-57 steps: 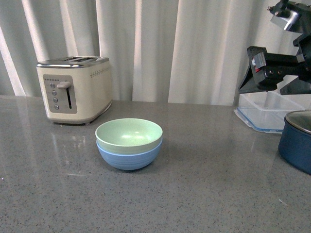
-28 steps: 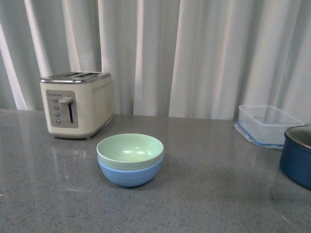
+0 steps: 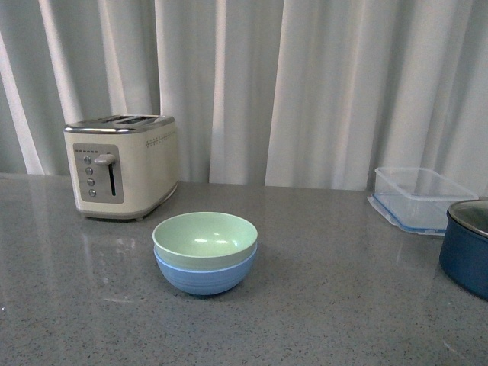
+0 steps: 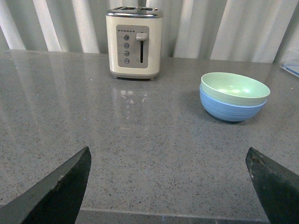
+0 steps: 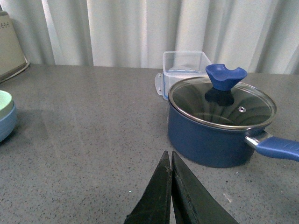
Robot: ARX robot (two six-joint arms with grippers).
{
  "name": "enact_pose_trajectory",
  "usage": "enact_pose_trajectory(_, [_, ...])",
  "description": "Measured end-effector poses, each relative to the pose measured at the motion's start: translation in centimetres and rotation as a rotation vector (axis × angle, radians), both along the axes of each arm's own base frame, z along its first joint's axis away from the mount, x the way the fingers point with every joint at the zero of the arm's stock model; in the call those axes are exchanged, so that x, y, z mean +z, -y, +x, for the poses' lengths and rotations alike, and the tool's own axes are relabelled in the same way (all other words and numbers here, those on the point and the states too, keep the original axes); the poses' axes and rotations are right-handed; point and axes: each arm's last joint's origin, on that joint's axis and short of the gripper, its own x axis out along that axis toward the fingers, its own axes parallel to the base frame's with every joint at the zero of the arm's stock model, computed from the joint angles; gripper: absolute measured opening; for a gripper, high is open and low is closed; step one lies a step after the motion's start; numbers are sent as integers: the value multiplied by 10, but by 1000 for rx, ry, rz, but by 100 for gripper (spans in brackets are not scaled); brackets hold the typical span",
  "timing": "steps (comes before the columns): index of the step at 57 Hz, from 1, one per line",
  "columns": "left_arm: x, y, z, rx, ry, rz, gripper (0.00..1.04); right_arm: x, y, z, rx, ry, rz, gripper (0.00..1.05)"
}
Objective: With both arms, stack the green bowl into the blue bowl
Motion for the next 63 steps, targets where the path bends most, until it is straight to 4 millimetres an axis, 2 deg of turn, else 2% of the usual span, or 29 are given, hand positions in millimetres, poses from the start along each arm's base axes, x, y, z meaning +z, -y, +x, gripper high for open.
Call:
enact_pose_trajectory(9, [0, 0, 0, 0, 0, 0, 98, -6, 0, -18, 0, -1, 0, 1])
enact_pose_trajectory(22, [0, 0, 0, 0, 0, 0, 98, -20, 0, -34, 1, -7, 0, 1])
enact_pose_trajectory(63, [0, 0, 0, 0, 0, 0, 98, -13, 0, -63, 1, 21, 0, 1])
